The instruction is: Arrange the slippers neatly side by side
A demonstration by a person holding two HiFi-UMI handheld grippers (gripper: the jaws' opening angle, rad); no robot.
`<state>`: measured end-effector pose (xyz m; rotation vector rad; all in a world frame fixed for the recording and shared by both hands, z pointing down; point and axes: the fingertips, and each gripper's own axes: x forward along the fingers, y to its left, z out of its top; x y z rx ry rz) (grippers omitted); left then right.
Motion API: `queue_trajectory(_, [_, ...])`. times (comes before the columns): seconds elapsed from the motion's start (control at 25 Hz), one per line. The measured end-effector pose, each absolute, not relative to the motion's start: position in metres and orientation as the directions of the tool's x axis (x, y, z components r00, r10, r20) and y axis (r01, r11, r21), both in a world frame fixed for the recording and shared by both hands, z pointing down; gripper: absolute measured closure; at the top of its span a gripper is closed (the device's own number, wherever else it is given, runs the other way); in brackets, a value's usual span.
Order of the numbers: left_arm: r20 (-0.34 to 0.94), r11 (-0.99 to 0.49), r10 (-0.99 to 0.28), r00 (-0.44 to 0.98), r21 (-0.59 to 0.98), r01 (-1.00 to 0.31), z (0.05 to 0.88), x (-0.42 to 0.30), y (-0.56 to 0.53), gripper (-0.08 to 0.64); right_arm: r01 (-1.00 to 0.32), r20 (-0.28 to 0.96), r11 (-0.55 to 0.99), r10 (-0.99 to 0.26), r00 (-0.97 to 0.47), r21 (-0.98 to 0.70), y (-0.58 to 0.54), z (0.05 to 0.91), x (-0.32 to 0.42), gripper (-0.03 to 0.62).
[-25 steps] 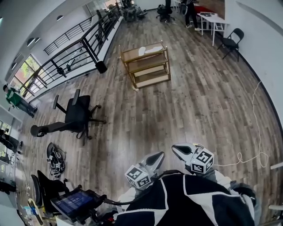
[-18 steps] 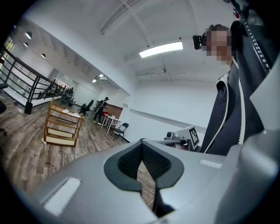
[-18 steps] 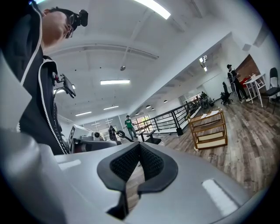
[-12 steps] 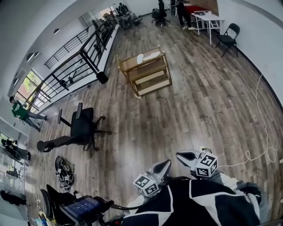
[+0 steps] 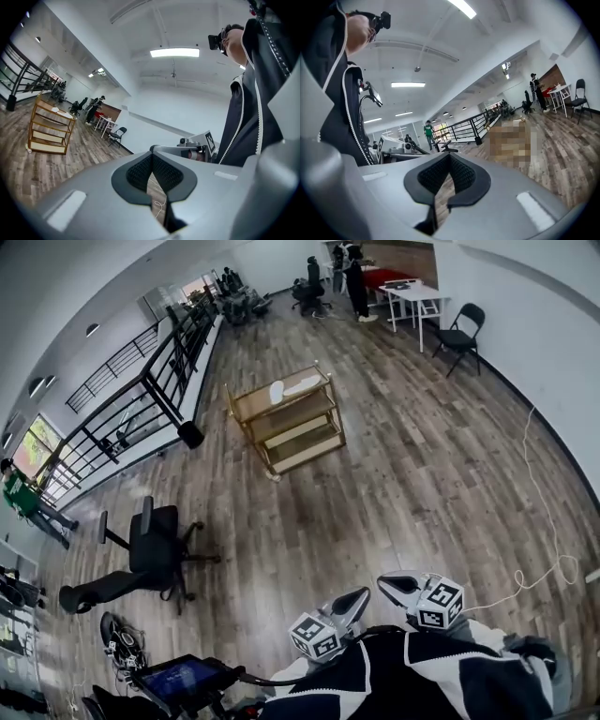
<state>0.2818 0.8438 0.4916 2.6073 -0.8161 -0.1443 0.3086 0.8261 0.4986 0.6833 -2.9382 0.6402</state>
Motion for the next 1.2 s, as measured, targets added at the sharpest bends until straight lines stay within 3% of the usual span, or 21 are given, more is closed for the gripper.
queue_trajectory(0.4, [-0.017, -0.792, -0.508, 0.861, 0.402, -0.459, 0.487, 0.207, 0.755, 0.540, -0.509, 0.155, 0.797, -0.485, -0.860, -0.325, 0.734, 0.487, 0.234, 0.588])
queue_trajectory(0.68, [0.008, -0.791, -0.489, 0.872, 0.418, -0.447, 0.504, 0.177, 0.722, 0.540, -0.498, 0.159, 0.806, -0.473, -0.867, -0.320, 0.700, 0.491, 0.194, 0.588])
queue_trajectory(1.0, [0.041, -0.788, -0.498, 0.866, 0.397, -0.471, 0.504, 0.173, 0.672, 0.541, -0.507, 0.153, 0.798, -0.485, -0.861, -0.326, 0.647, 0.496, 0.206, 0.588])
queue_trajectory(1.2, [0.052, -0.746, -0.578, 0.815, 0.371, -0.553, 0.502, 0.174, 0.601, 0.540, -0.478, 0.131, 0.812, -0.462, -0.877, -0.334, 0.577, 0.499, 0.222, 0.588])
